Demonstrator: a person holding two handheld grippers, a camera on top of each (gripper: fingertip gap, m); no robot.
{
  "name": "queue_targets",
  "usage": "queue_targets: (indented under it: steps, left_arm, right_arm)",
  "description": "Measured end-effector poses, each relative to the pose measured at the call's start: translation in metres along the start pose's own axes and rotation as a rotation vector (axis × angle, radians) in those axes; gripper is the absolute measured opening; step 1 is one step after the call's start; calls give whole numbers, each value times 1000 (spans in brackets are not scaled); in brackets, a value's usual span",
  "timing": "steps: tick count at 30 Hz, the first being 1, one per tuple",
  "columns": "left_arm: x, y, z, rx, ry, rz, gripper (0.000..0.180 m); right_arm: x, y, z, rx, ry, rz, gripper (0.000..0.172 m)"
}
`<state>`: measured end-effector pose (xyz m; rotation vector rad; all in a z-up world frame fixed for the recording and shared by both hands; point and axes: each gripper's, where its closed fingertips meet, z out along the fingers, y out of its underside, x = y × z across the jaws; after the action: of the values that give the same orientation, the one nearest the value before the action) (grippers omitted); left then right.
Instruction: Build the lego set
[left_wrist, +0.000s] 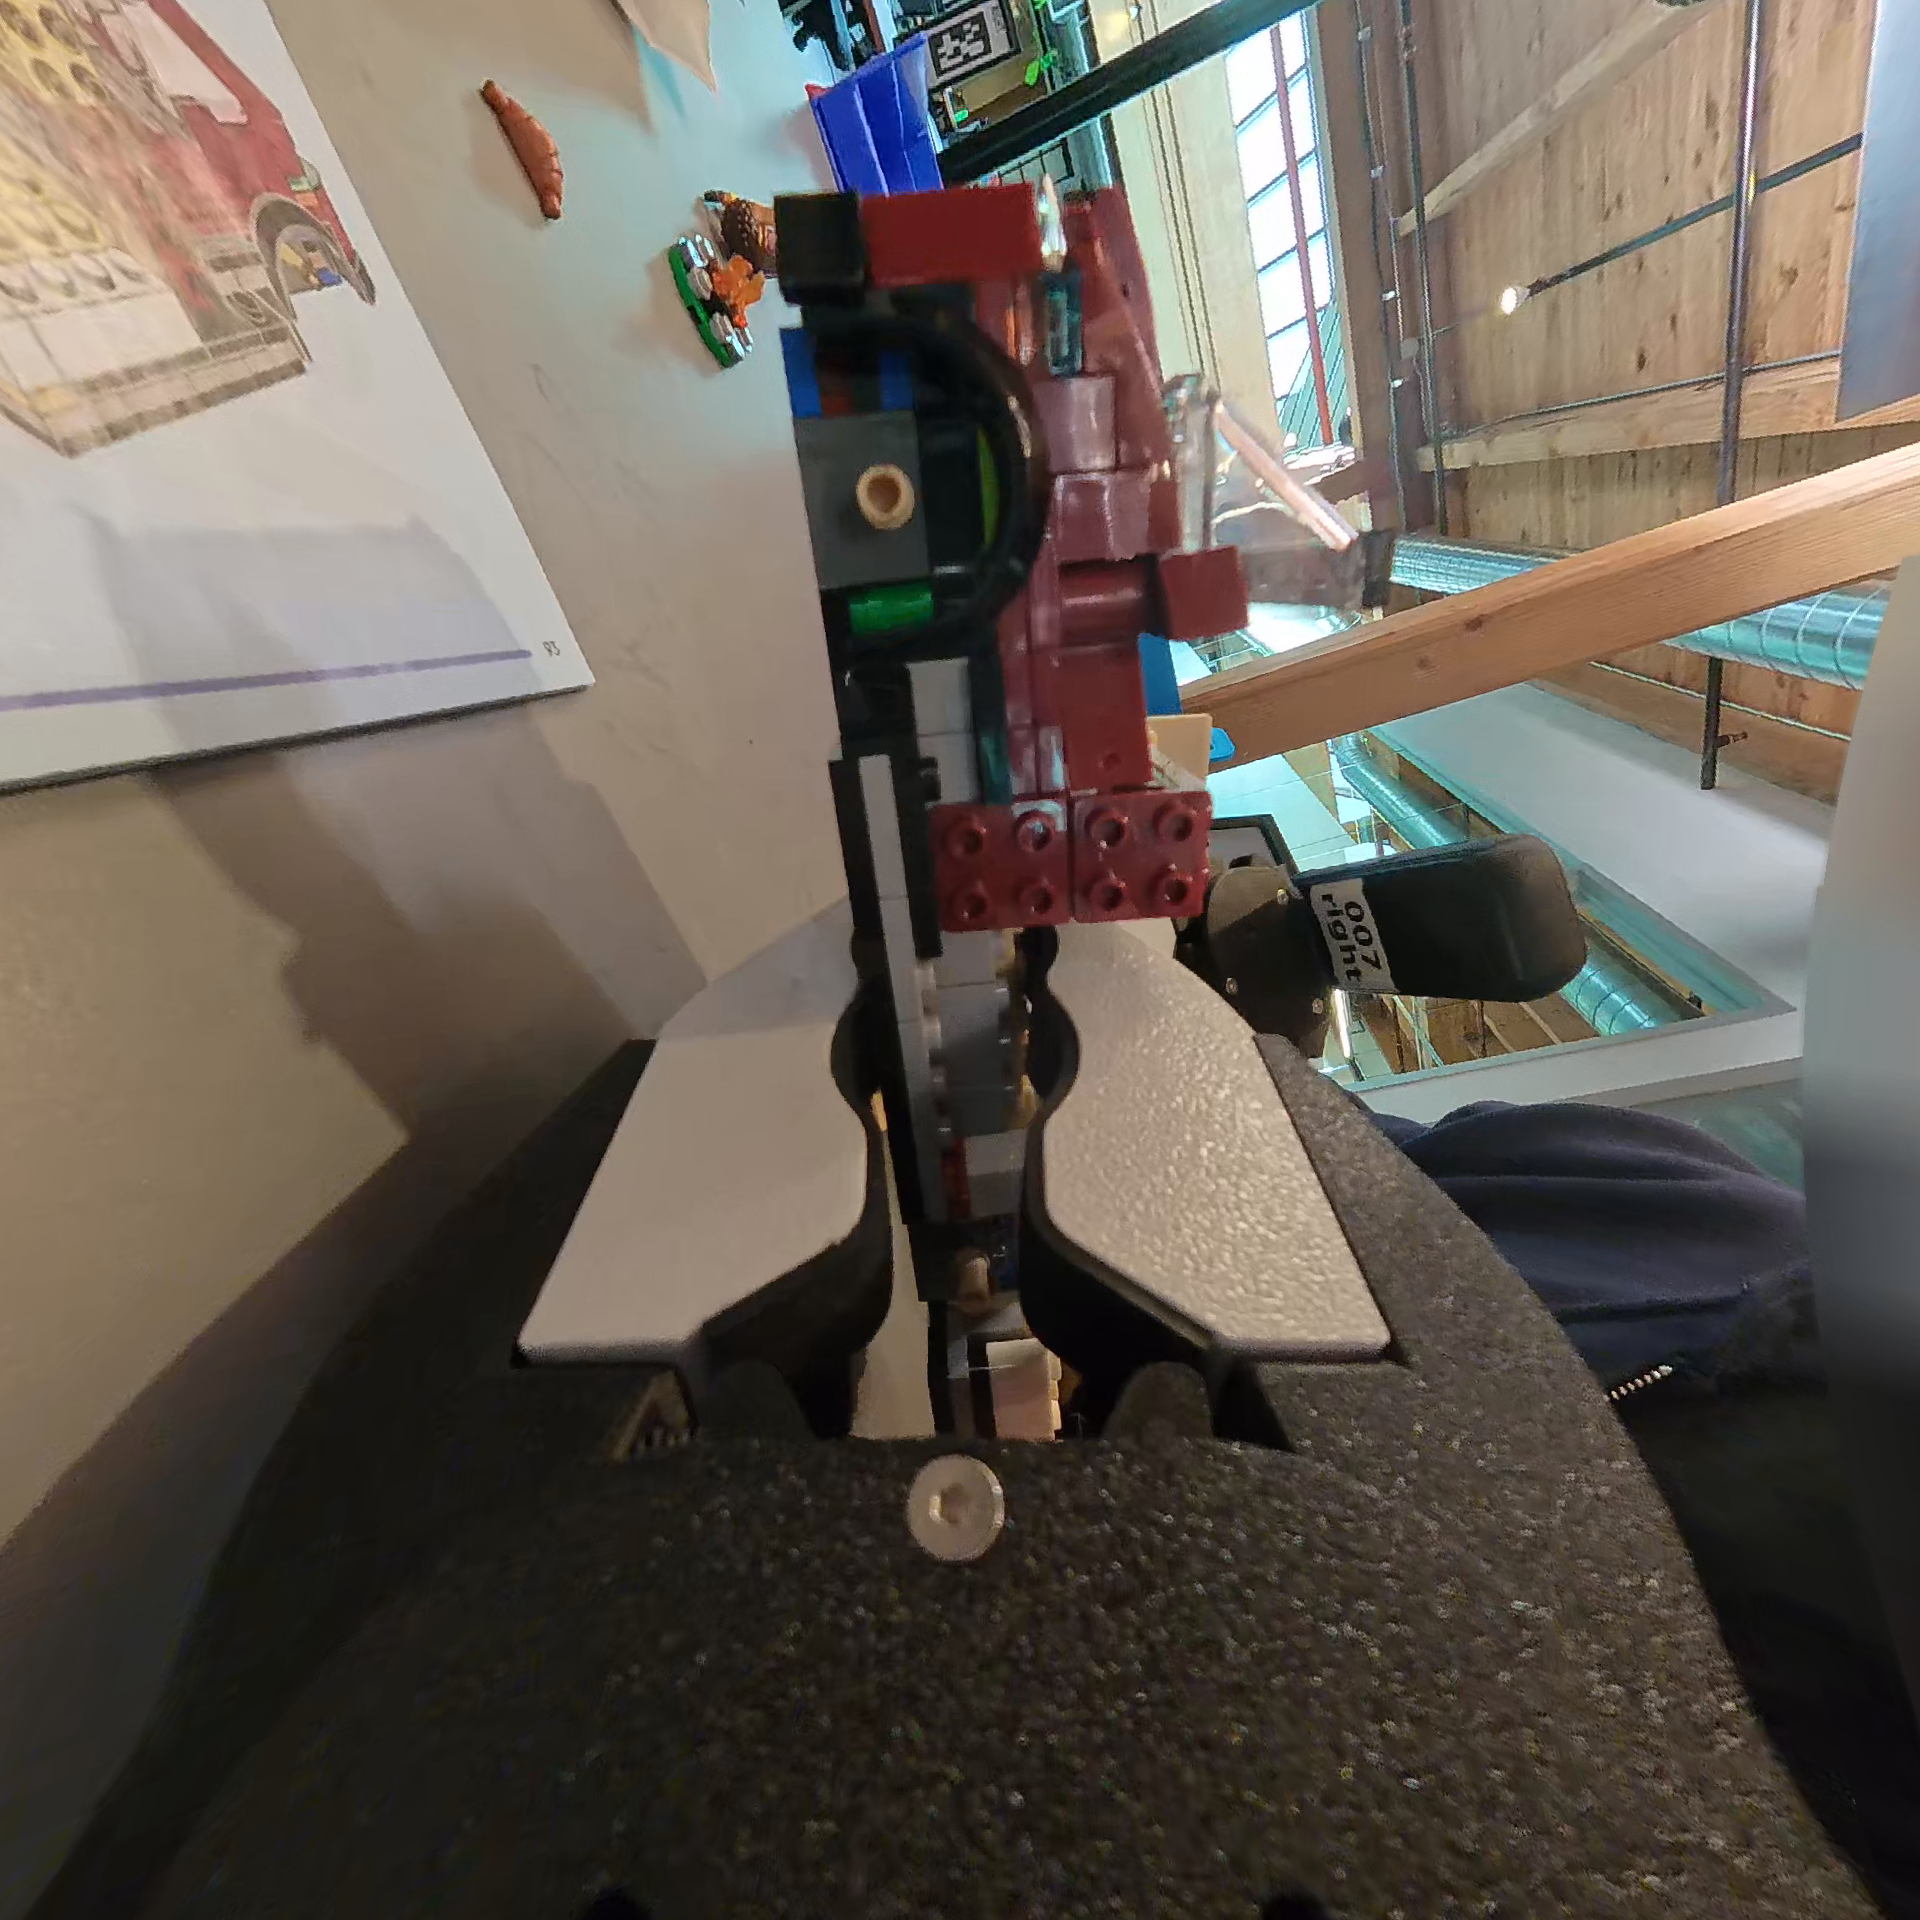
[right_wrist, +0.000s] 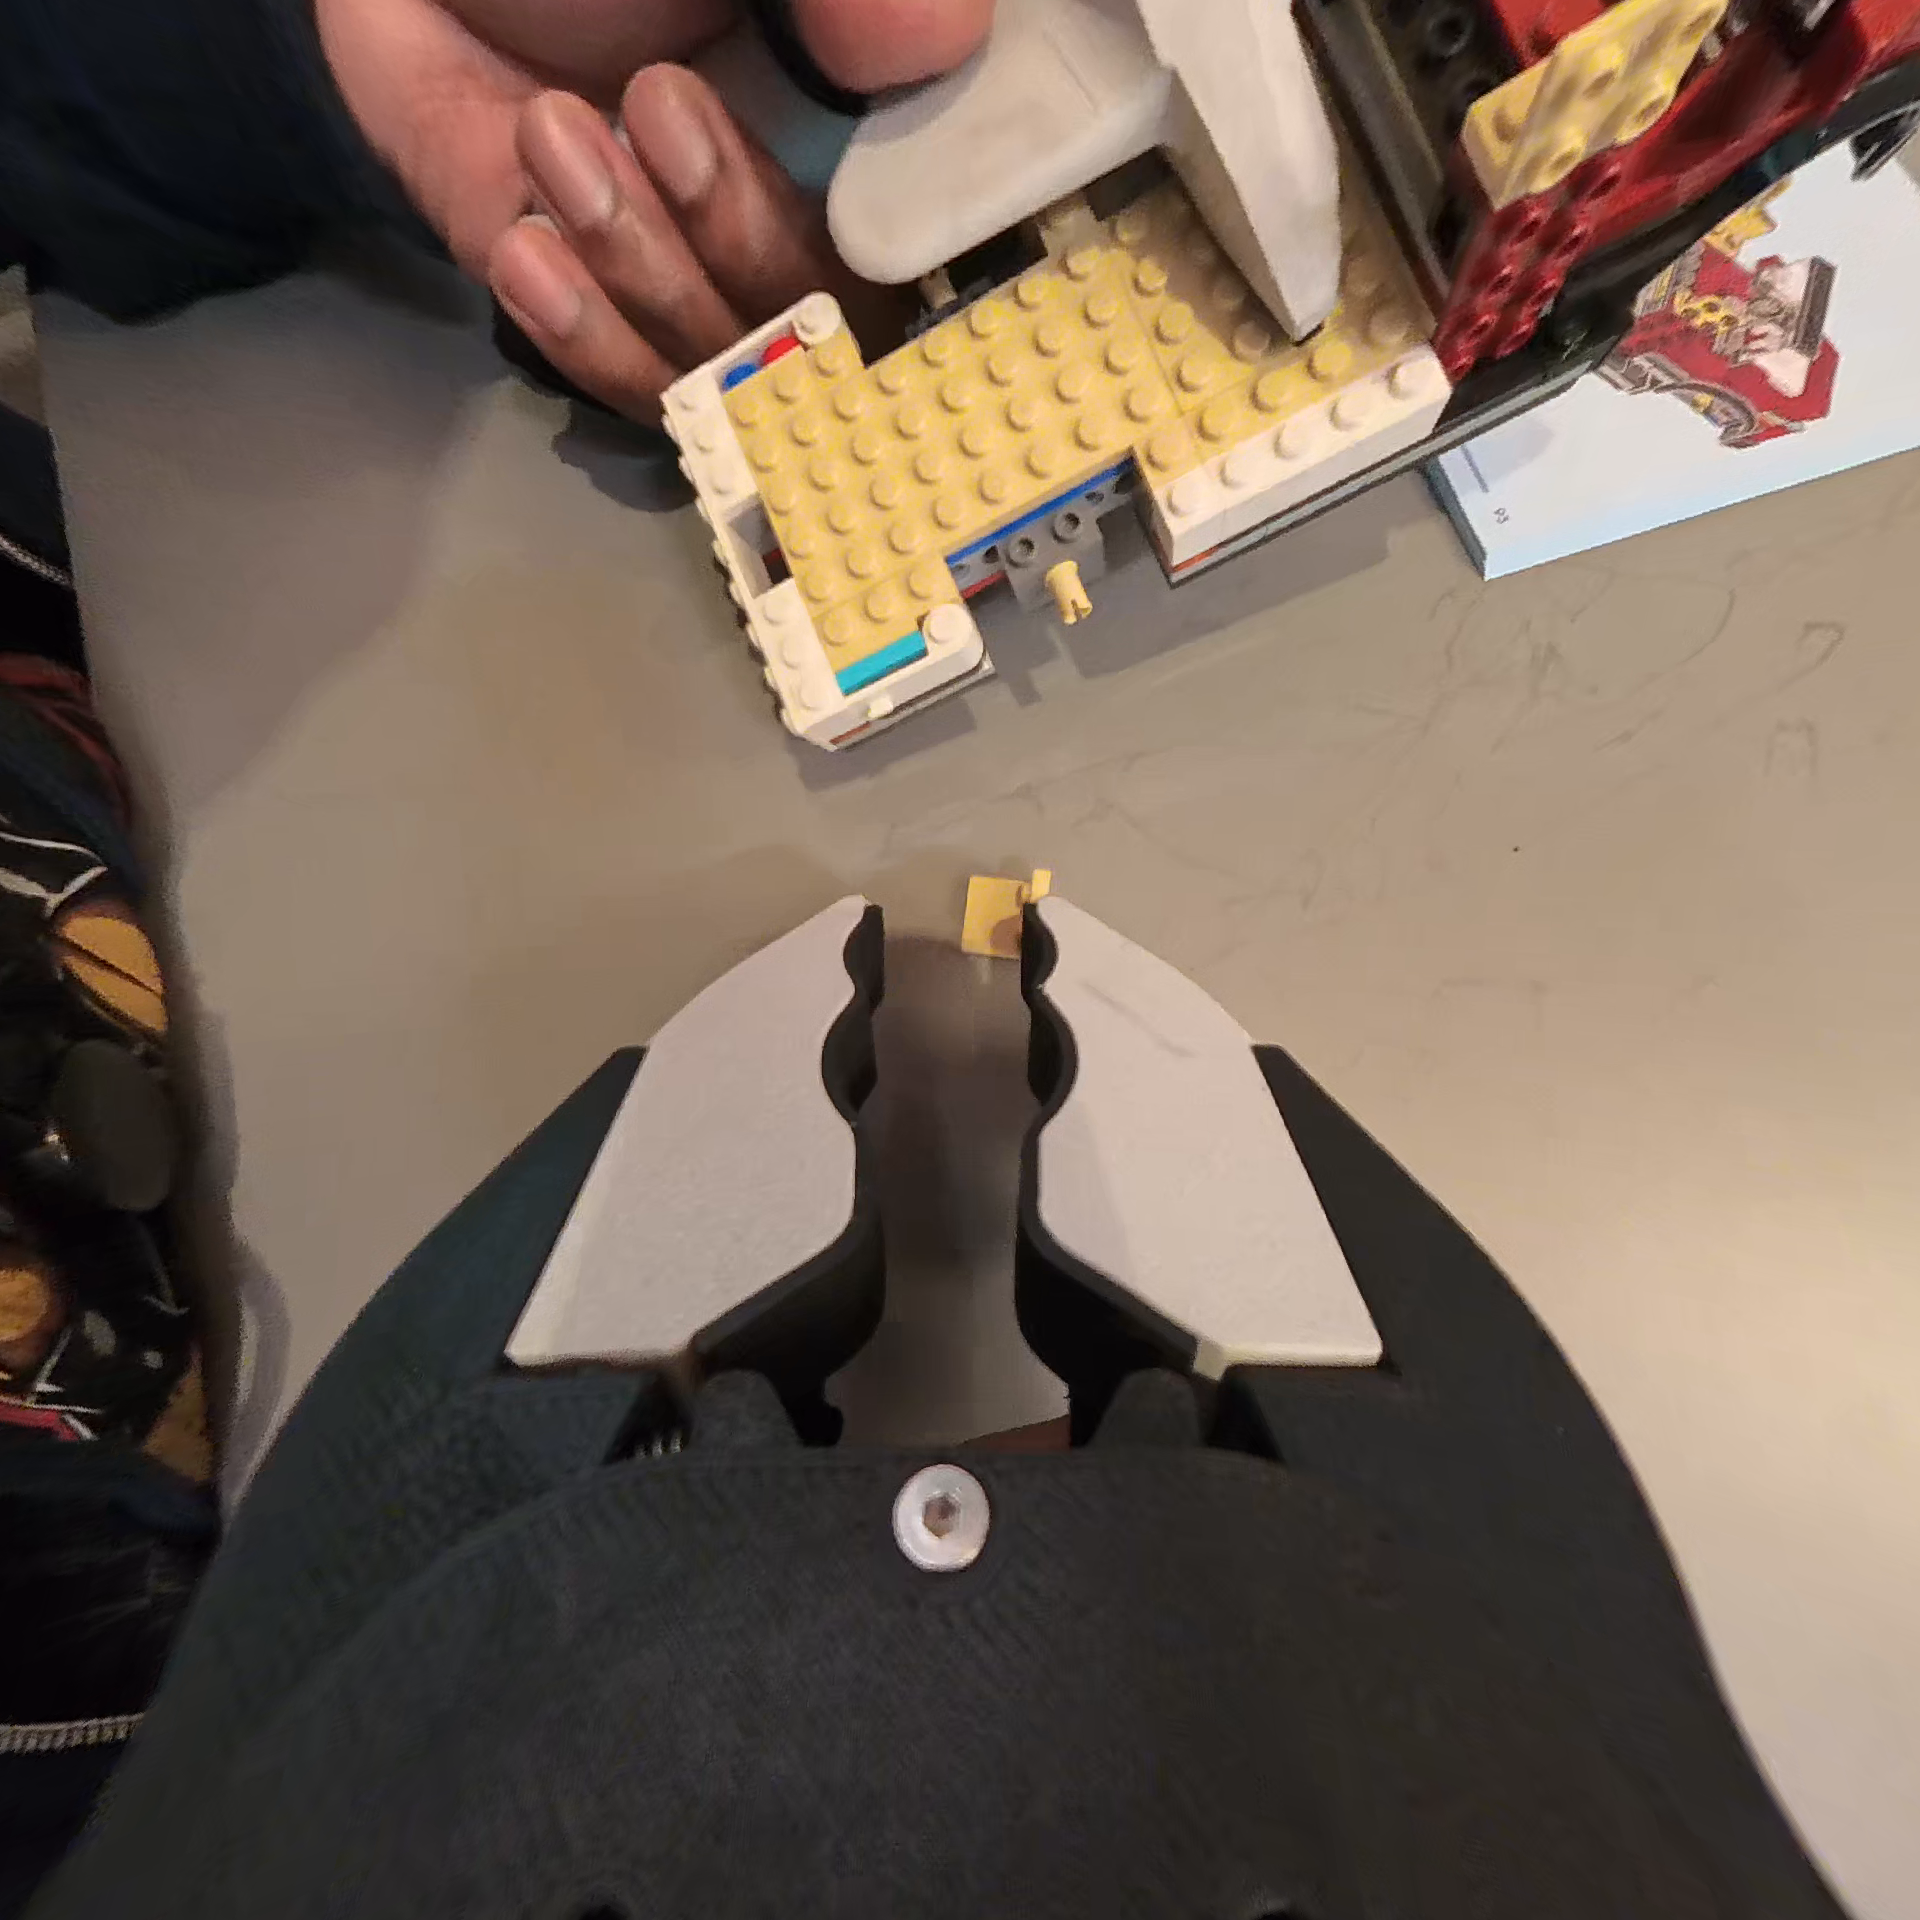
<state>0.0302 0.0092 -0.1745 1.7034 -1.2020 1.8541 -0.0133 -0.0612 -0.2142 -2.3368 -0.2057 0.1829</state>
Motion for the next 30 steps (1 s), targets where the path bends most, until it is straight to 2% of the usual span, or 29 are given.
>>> queue_targets:
  steps: [11, 18, 30]
  left_arm:
    - [-2, 1, 0, -6, -5, -10, 24]
    - [-3, 0, 0, -3, -8, -17, 23]
    - [-3, 2, 0, -10, -13, -16, 24]
  right_arm:
    - [9, 8, 8, -38, -1, 105, 28]
    - [-7, -8, 3, 27, -49, 18, 27]
    - [-2, 12, 8, -48, -19, 47, 27]
